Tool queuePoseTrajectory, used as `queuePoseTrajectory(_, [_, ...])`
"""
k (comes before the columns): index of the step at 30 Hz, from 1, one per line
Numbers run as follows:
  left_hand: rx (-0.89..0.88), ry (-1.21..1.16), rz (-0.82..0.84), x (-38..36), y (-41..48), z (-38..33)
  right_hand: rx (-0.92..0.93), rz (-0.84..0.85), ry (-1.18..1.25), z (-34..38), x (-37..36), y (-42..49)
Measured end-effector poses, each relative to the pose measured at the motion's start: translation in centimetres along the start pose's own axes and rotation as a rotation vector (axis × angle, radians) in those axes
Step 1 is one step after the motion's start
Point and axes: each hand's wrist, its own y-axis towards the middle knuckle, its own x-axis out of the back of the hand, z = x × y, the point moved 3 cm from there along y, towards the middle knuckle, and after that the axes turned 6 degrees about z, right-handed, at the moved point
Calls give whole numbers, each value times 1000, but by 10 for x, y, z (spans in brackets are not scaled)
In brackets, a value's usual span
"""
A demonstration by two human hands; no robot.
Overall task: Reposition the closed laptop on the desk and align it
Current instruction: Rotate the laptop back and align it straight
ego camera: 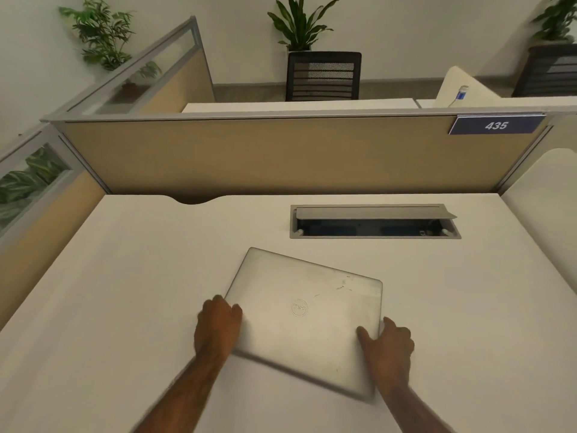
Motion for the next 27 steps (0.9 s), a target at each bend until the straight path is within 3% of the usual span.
queuePoseTrajectory(8, [-12,-11,37,-14,30,-5,-80,80,70,1,-8,-17])
queuePoseTrajectory(19, [-35,19,85,-20,58,-19,-166,33,223,1,-13,-4])
queuePoseTrajectory(27, [-11,-198,85,-18,71,-14,-157,14,293,-1,-12,5])
